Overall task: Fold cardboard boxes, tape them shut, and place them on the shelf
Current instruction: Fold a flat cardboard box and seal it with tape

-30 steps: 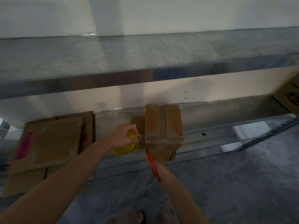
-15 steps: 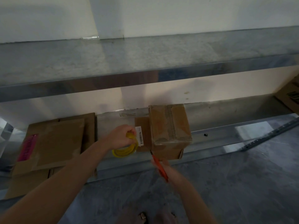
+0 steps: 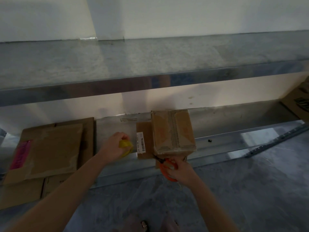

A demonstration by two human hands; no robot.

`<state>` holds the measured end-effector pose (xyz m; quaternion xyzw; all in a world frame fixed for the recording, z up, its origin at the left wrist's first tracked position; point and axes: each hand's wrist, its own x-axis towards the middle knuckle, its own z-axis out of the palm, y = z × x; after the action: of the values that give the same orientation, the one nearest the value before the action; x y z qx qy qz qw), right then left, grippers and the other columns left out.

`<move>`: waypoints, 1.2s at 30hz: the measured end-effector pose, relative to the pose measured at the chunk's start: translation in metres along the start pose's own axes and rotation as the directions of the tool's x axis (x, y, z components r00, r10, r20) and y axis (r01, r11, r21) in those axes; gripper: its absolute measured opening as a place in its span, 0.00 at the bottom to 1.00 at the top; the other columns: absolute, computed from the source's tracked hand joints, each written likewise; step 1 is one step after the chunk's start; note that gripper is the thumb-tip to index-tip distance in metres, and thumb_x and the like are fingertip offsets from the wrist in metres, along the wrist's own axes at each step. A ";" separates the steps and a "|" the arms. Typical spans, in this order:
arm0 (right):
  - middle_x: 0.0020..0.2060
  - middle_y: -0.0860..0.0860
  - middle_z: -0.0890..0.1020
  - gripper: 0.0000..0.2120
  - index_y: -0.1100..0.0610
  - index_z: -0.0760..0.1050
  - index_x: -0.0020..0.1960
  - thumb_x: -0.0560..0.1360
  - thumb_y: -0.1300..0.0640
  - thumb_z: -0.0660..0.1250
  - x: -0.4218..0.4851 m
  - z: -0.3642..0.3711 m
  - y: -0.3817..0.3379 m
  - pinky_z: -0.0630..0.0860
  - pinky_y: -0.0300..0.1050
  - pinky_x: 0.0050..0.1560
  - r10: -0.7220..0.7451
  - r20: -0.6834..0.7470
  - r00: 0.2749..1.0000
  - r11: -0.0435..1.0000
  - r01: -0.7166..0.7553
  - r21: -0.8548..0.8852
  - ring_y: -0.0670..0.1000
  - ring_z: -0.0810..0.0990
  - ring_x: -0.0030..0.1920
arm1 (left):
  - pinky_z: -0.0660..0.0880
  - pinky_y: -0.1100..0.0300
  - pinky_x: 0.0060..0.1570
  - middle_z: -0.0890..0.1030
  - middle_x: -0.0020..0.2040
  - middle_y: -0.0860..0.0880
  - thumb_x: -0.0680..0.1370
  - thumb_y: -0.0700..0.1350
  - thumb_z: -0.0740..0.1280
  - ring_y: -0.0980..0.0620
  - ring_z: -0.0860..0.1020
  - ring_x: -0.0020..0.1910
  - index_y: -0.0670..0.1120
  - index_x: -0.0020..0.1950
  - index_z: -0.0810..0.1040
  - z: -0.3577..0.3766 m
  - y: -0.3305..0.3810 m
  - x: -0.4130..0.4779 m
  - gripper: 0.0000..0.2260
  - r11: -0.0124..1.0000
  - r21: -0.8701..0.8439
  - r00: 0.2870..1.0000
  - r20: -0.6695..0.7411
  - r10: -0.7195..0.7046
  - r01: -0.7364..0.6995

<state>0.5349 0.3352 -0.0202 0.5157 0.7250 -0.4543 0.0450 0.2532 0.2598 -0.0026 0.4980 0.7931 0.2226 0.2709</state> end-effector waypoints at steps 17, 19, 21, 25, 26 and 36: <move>0.48 0.39 0.74 0.24 0.38 0.70 0.51 0.61 0.26 0.63 0.018 -0.011 0.019 0.74 0.49 0.56 -0.102 -0.094 0.990 0.984 0.087 -0.154 0.47 0.76 0.51 | 0.70 0.53 0.48 0.74 0.55 0.46 0.73 0.42 0.72 0.44 0.76 0.49 0.46 0.55 0.74 0.010 -0.052 -0.001 0.13 0.942 0.303 0.938 -0.263 0.226 -0.142; 0.46 0.39 0.73 0.24 0.39 0.71 0.52 0.63 0.27 0.65 0.018 -0.012 0.018 0.74 0.50 0.56 -0.111 -0.098 0.989 0.983 0.094 -0.158 0.47 0.76 0.51 | 0.69 0.53 0.51 0.74 0.56 0.46 0.76 0.49 0.64 0.46 0.75 0.52 0.46 0.56 0.74 0.018 -0.054 -0.004 0.11 0.933 0.315 0.938 -0.233 0.257 -0.177; 0.45 0.37 0.72 0.21 0.41 0.73 0.53 0.66 0.32 0.70 0.018 -0.012 0.017 0.74 0.49 0.56 -0.110 -0.095 0.989 0.983 0.095 -0.156 0.47 0.76 0.51 | 0.71 0.51 0.54 0.74 0.58 0.46 0.77 0.52 0.56 0.47 0.74 0.54 0.46 0.56 0.74 0.024 -0.055 -0.003 0.15 0.926 0.320 0.948 -0.174 0.266 -0.201; 0.44 0.34 0.74 0.19 0.43 0.75 0.53 0.68 0.36 0.73 0.016 -0.013 0.017 0.75 0.49 0.55 -0.131 -0.120 0.984 0.982 0.113 -0.148 0.43 0.76 0.48 | 0.72 0.51 0.44 0.77 0.54 0.44 0.77 0.51 0.55 0.43 0.76 0.49 0.45 0.52 0.76 0.035 -0.062 0.001 0.15 0.927 0.325 0.965 -0.117 0.234 -0.185; 0.45 0.34 0.74 0.19 0.43 0.75 0.53 0.67 0.36 0.73 0.017 -0.013 0.018 0.76 0.49 0.55 -0.131 -0.122 0.984 0.983 0.113 -0.144 0.43 0.76 0.48 | 0.72 0.51 0.41 0.78 0.53 0.44 0.77 0.50 0.57 0.42 0.77 0.47 0.45 0.52 0.76 0.039 -0.065 0.003 0.13 0.928 0.330 0.971 -0.103 0.216 -0.172; 0.45 0.38 0.74 0.19 0.44 0.76 0.55 0.68 0.39 0.74 0.017 -0.016 0.018 0.75 0.47 0.57 -0.118 -0.126 0.985 0.985 0.100 -0.144 0.44 0.76 0.49 | 0.76 0.45 0.42 0.77 0.57 0.40 0.71 0.39 0.73 0.37 0.77 0.48 0.45 0.53 0.78 0.051 -0.067 0.004 0.13 0.883 0.445 0.970 -0.109 0.216 -0.147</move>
<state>0.5478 0.3590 -0.0312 0.5002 0.7831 -0.3696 0.0067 0.2402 0.2409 -0.0838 0.5992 0.7910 0.1029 0.0684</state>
